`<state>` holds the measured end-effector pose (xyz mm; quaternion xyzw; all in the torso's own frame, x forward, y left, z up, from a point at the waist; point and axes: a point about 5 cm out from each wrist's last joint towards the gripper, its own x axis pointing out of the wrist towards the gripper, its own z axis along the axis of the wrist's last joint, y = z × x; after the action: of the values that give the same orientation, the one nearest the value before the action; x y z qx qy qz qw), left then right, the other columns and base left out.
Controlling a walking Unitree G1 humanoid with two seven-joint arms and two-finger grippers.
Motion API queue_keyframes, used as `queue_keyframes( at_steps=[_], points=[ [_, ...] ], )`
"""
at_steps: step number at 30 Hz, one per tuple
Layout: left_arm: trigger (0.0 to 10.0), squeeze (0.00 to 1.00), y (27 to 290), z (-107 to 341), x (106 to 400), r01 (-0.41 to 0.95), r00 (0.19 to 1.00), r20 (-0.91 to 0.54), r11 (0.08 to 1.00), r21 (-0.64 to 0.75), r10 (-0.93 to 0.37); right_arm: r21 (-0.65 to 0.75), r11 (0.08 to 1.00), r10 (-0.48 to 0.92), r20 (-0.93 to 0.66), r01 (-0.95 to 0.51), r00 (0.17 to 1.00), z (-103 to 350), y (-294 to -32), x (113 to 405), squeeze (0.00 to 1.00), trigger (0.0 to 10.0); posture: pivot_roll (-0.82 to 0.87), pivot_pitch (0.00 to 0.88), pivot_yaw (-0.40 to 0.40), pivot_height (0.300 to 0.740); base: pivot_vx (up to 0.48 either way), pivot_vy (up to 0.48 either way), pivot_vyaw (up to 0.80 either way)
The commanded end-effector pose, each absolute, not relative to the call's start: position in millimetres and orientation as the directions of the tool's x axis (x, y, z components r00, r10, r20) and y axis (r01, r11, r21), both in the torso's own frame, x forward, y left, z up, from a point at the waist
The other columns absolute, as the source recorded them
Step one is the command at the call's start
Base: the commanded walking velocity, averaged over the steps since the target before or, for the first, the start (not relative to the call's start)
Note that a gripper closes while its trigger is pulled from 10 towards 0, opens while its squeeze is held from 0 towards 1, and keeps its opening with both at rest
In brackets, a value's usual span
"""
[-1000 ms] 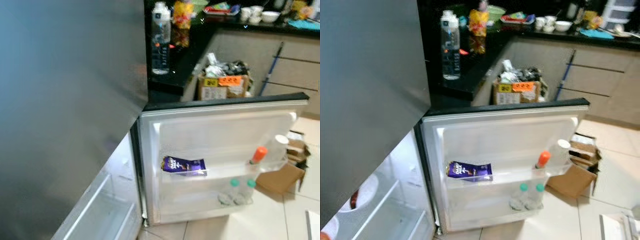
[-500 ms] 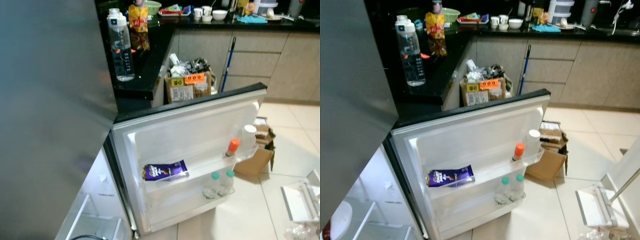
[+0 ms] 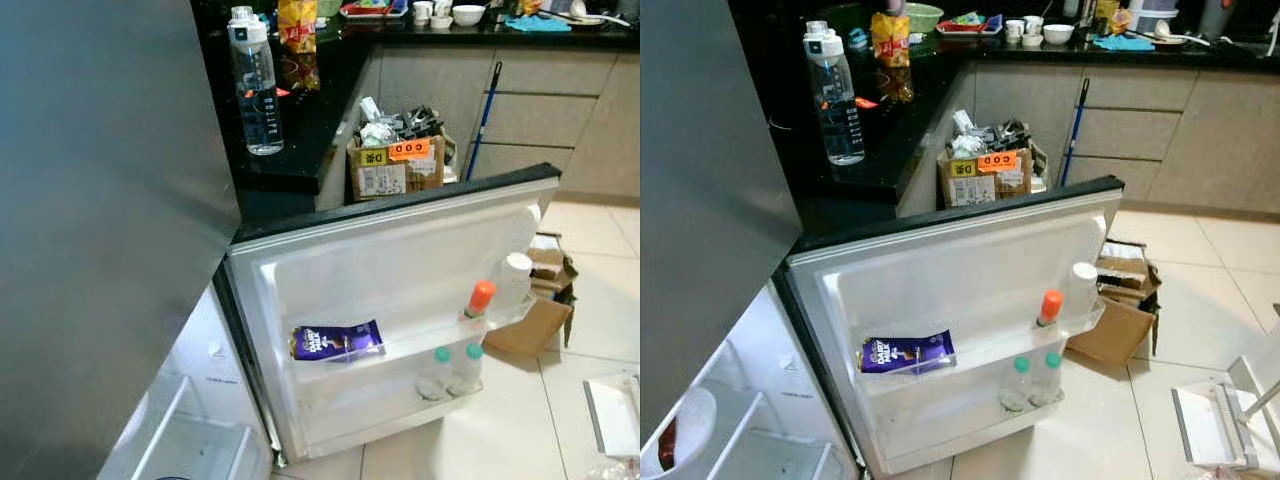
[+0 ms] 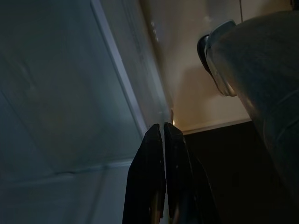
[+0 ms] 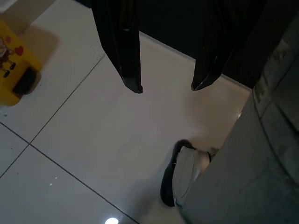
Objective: Restocking fridge
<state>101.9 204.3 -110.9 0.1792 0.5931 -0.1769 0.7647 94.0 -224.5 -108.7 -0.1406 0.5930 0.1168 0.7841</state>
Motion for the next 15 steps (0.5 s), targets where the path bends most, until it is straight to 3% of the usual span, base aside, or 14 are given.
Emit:
queue_keyframes(
  at_steps=[1, 15],
  points=[
    [10.0, 0.0, 193.4, -112.0, 103.6, 0.487, 0.233, -0.968, 0.873, 0.034, -0.092, -0.093, 0.936, 0.005, -0.961, -0.338, 0.277, -107.1, -231.5, 93.5, 0.0, 10.0, -0.09, 0.0, 0.025, 0.74, 0.0, -0.454, 0.0],
    [10.0, 0.0, 190.3, -112.1, 105.0, 0.48, 0.234, -0.967, 0.877, 0.029, -0.097, -0.091, 0.935, 0.009, -0.96, -0.344, 0.279, -108.7, -227.6, 90.0, 0.0, 10.0, -0.1, 0.0, 0.024, 0.74, 0.0, -0.452, 0.0]
  ],
)
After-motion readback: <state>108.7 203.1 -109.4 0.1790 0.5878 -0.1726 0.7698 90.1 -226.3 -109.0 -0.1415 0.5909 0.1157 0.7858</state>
